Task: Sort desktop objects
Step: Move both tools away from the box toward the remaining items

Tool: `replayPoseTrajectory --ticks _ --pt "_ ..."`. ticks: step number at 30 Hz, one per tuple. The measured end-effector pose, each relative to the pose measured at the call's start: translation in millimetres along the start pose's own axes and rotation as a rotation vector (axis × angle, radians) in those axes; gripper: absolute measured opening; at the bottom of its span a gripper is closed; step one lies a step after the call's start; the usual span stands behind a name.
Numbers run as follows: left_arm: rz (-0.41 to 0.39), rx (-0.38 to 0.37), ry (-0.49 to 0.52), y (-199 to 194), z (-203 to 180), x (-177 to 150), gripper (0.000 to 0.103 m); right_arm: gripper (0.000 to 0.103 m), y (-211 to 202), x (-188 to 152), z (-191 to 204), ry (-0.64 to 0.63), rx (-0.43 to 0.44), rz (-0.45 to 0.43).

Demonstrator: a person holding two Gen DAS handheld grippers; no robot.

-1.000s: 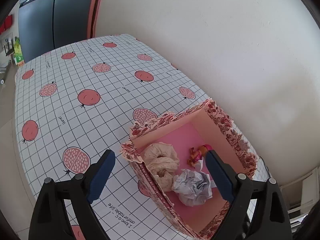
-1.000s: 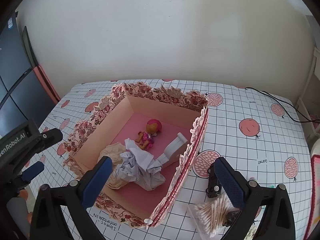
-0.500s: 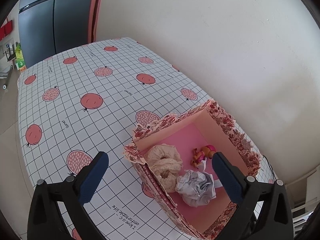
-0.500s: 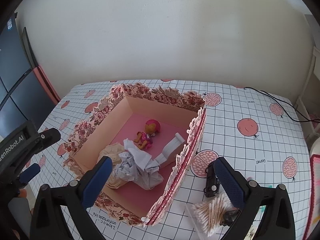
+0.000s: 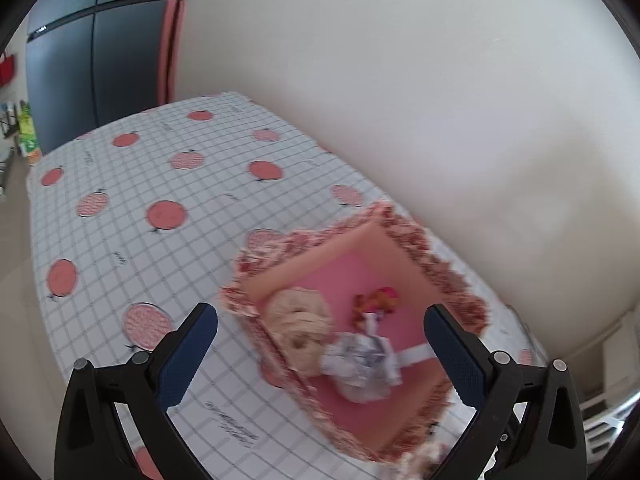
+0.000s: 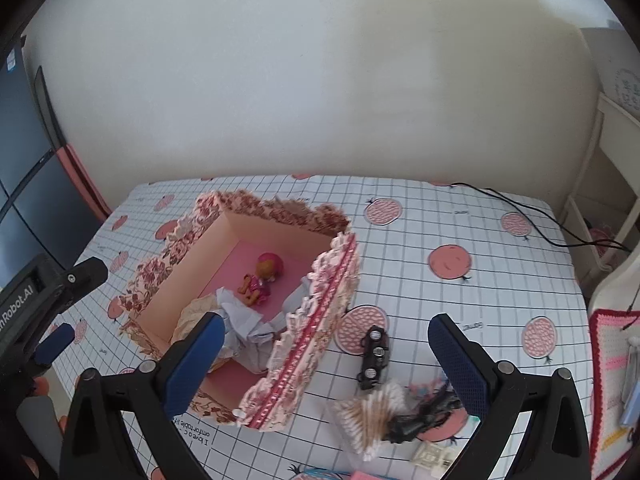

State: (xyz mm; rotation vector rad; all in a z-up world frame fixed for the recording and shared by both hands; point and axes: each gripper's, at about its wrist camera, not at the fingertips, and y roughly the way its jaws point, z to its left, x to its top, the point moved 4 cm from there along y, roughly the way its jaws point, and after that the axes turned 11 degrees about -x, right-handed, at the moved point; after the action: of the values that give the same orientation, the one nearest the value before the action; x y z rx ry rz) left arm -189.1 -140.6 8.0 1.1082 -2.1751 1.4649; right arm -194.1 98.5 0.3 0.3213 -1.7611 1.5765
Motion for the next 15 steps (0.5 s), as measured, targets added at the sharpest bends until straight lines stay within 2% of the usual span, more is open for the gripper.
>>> replayPoseTrajectory --ticks 4,9,15 --pt "-0.022 -0.091 0.015 -11 -22 -5 0.103 0.103 -17 6 -28 0.030 -0.029 -0.033" --pt "-0.042 -0.141 0.053 -20 -49 -13 0.103 0.103 -36 13 -67 0.078 -0.068 -0.068" --pt "-0.029 -0.187 0.103 -26 -81 -27 0.103 0.103 -57 18 -109 0.113 -0.116 -0.142"
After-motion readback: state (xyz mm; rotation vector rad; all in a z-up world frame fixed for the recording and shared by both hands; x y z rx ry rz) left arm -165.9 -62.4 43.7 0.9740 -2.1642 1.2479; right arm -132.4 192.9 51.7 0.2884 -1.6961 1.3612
